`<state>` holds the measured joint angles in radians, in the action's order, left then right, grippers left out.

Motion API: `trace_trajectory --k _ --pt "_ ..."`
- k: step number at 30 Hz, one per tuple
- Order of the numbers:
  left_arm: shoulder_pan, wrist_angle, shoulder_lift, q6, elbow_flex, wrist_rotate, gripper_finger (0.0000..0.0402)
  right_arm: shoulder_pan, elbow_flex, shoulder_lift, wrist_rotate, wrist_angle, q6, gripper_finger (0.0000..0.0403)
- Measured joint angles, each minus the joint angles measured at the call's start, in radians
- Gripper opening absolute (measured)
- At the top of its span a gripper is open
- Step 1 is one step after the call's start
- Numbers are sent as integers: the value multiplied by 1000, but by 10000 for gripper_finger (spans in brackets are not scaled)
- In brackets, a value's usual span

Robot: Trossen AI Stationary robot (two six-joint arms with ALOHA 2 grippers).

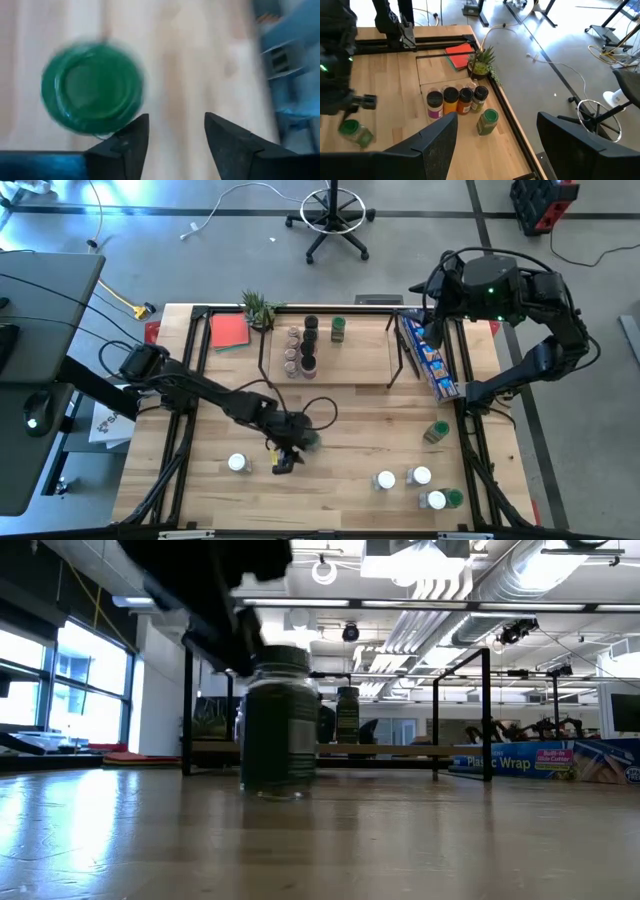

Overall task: Shelf spices
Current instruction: Put the green seasoning bottle aligned with the other green seasoning bottle on the shelf

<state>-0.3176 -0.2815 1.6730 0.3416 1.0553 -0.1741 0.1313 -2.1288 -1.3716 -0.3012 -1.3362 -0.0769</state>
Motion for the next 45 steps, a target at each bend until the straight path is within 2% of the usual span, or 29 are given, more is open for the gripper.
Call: trace_trajectory --k 3,9,12,16,19,25,33,37,45 --pt "-16 -4 0 -14 39 -19 164 0 0 0 3 -8 -2 268" --pt "-10 -272 -3 30 158 9 143 0 0 -1 4 -26 -14 268" --pt "-6 -390 -4 -51 245 41 137 0 0 -1 3 -41 -11 268" --pt "7 -454 -6 -226 350 174 137 0 0 -1 3 -52 -11 268" --pt "43 -443 -6 -292 377 195 148 0 0 -1 3 -80 -11 268" --pt "118 -402 -2 -387 387 52 200 0 0 10 3 -155 38 268" --pt "136 -398 74 -748 387 -6 267 0 0 46 2 -193 113 268" --pt "133 -392 135 -852 387 -8 281 0 0 65 2 -193 150 268" --pt "132 -376 220 -929 387 4 284 0 0 78 2 -193 174 268"
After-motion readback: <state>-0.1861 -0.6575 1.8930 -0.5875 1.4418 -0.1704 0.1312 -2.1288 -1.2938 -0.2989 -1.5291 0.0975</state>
